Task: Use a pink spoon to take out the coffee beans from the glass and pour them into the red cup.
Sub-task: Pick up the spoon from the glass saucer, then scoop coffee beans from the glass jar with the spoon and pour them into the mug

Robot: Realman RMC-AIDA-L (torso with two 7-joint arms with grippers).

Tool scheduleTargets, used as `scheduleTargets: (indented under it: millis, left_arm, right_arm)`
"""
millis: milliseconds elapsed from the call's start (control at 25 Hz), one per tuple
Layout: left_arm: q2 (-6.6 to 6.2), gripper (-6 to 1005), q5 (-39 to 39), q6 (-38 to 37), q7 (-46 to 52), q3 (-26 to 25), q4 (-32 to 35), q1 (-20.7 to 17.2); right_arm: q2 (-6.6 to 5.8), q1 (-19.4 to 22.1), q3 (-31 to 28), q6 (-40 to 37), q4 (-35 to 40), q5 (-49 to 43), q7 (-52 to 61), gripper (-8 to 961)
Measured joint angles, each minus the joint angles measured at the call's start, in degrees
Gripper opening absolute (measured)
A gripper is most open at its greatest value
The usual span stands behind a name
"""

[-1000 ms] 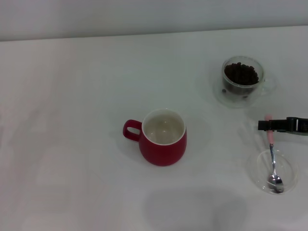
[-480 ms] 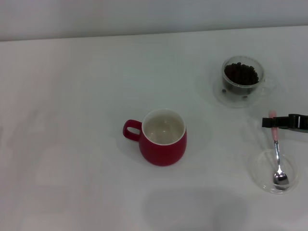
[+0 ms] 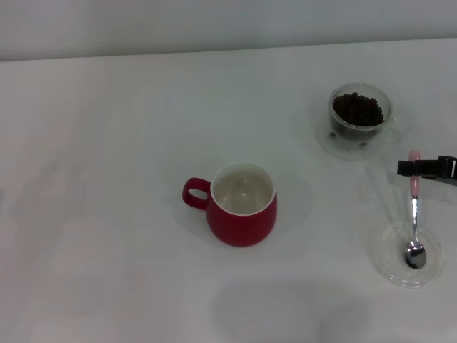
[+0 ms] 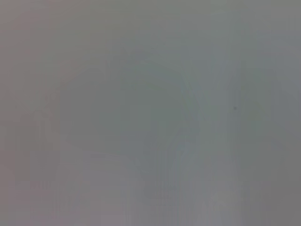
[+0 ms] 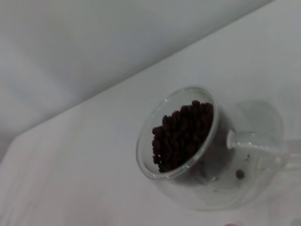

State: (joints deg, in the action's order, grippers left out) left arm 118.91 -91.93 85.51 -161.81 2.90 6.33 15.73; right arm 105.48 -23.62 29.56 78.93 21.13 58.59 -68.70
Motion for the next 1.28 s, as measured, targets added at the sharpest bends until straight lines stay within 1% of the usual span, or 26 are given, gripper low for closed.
scheduleTargets:
  millis: [200, 360, 440, 560, 720, 840, 1000, 1040, 1080, 1280]
  left_arm:
    - [-0.03, 470, 0.00, -0.01, 0.00, 0.00, 0.23, 0.00]
    - [-0.01, 470, 0.00, -0.01, 0.00, 0.00, 0.79, 0.14]
    - [0.00, 470, 0.00, -0.01, 0.00, 0.00, 0.81, 0.32]
    - [0.00, 470, 0.00, -0.01, 0.00, 0.00, 0.81, 0.56]
    - [-0.01, 471, 0.00, -0.20, 0.00, 0.00, 0.81, 1.20]
    - [-0.05, 471, 0.00, -0.61, 0.00, 0.00, 1.06, 1.85]
    - [-0.01, 471, 0.00, -1.17, 0.00, 0.00, 1.42, 2.43]
    - [-0.01, 471, 0.00, -1.31, 0.00, 0.00, 1.42, 2.61]
    - [0.00, 471, 0.00, -1.41, 0.00, 0.00, 1.35, 2.84]
    - [0.11, 471, 0.00, -1.41, 0.00, 0.00, 1.10, 2.89]
  right_arm:
    - [0.41, 0.46, -2.43, 3.02, 1.78, 0.62, 0.13, 138]
    - [1.18, 0.84, -6.96, 7.41, 3.85, 0.92, -0.12, 138]
    - [1.89, 1.04, -8.01, 9.35, 5.39, 1.93, -0.16, 138]
    - [2.96, 1.16, -8.27, 10.91, 6.99, 4.86, -0.76, 139]
    - [3.97, 0.67, -8.14, 12.39, 7.21, 10.58, -2.60, 139]
    - [4.38, 0.02, -7.78, 13.13, 7.77, 14.01, -3.24, 139]
    - [4.76, -1.69, -8.11, 13.24, 8.42, 14.92, -4.19, 139]
    - [4.87, -2.16, -8.17, 12.90, 8.44, 15.11, -4.50, 139]
    - [5.24, -3.01, -8.22, 11.90, 8.45, 15.82, -4.94, 140]
    - [5.54, -4.34, -8.20, 10.07, 8.47, 17.76, -4.99, 140]
